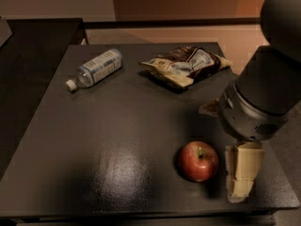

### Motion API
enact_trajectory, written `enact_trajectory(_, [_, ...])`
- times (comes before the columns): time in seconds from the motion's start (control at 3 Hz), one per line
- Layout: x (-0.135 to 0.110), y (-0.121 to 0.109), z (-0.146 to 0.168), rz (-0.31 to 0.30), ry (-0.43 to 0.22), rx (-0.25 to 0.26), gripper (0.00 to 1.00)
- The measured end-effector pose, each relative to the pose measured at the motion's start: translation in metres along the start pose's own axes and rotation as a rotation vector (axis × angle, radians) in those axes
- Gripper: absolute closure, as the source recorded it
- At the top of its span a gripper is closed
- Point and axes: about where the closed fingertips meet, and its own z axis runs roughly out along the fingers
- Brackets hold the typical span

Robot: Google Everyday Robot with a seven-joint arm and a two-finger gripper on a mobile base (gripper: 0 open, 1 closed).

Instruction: Pick apple

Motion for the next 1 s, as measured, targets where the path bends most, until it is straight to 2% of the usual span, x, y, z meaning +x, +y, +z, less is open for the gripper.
enact_trajectory(0.33, [-0.014, 0.013, 0.015, -0.049, -0.033, -0.018, 0.00])
enact_trajectory(1.0, [-0.031, 0.012, 0.034, -0.128, -0.084, 0.030, 0.00])
